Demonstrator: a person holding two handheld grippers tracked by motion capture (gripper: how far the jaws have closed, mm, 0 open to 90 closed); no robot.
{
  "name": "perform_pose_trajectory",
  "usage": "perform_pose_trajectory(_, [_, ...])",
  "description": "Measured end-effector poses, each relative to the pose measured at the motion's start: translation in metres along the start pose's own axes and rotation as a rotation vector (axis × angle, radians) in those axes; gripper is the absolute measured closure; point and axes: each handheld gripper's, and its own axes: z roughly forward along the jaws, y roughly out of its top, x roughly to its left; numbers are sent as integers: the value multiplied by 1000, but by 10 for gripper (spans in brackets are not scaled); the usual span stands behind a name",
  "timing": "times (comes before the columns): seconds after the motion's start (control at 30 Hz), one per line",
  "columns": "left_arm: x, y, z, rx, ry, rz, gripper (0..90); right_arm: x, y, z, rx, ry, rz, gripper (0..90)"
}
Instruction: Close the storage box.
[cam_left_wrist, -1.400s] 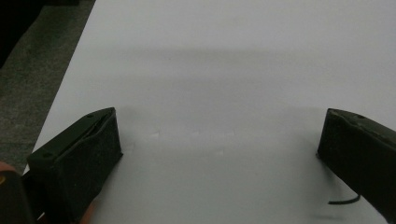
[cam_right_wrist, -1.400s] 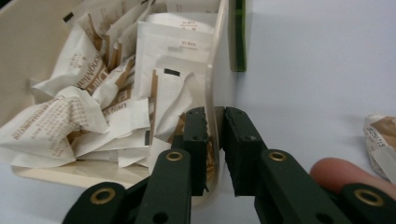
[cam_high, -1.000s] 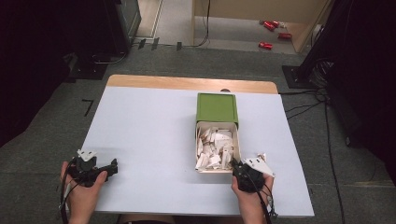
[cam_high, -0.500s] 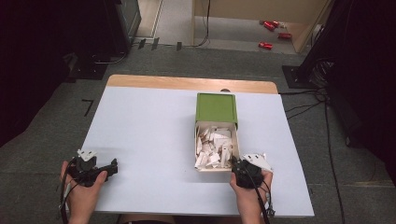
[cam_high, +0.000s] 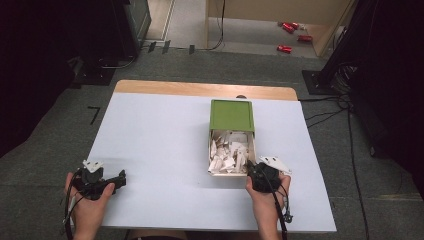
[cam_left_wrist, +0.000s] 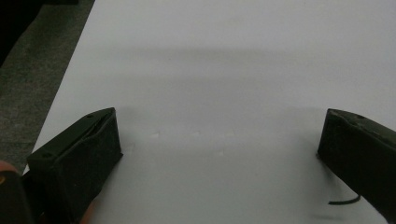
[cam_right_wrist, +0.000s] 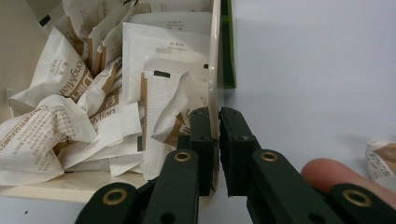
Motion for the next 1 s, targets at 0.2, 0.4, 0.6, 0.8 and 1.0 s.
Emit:
perform_pose_trajectory(0.2, [0,0,0,1,0,1,0,-4,3,6,-8,5,8,857])
perform_pose_trajectory(0.4, [0,0,0,1,0,1,0,-3,7,12,-14,10,5,853])
perform_pose_trajectory(0.6, [0,0,0,1,1,1,0,0,10,16,-14,1,-2,852])
perform_pose_trajectory(0.8, [0,0,0,1,0,1,0,-3,13,18,-4,19,0,840])
perform_pose_trajectory(1.0, [0,0,0,1,1,1,0,-6,9,5,-27,76,8,716])
